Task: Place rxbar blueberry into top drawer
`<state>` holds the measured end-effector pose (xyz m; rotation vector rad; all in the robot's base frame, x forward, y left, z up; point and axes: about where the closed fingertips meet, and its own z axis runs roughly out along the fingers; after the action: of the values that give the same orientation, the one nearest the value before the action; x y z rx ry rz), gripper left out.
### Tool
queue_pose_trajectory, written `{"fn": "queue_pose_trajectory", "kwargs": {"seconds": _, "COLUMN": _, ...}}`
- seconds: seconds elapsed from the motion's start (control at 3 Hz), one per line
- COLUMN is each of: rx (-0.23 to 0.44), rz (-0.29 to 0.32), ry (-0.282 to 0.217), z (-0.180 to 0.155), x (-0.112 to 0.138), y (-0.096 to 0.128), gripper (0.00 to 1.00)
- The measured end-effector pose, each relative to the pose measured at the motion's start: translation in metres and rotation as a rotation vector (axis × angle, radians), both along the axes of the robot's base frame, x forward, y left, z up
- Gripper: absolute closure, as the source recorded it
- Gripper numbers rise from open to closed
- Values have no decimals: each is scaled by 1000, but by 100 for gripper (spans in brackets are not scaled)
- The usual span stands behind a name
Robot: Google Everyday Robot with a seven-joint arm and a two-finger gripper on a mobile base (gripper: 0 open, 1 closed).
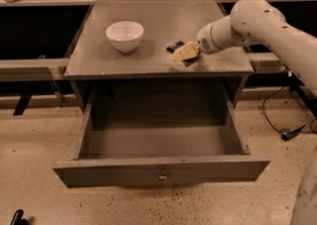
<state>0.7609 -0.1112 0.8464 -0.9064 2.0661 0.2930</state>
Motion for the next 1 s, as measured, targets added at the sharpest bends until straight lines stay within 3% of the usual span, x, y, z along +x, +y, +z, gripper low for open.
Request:
{"fn": "queue_pose_trajectory", "kwargs": {"seconds": 0.33, "rx": 3, "rz": -7, "ry": 29, "z": -9, "x": 1, "y": -3, "gripper": 47}}
{"fn": "queue_pose_trajectory", "kwargs": {"seconds": 0.67, "rx": -40, "rz": 6, "ry": 37, "z": -10, "x": -1, "y": -2, "gripper": 70}}
{"fn": "queue_pose_trajectory", "kwargs": {"seconds": 1.0, "rx": -75, "rz": 57, "ry": 26, "z": 2, "x": -10, "y": 2, "gripper": 93}}
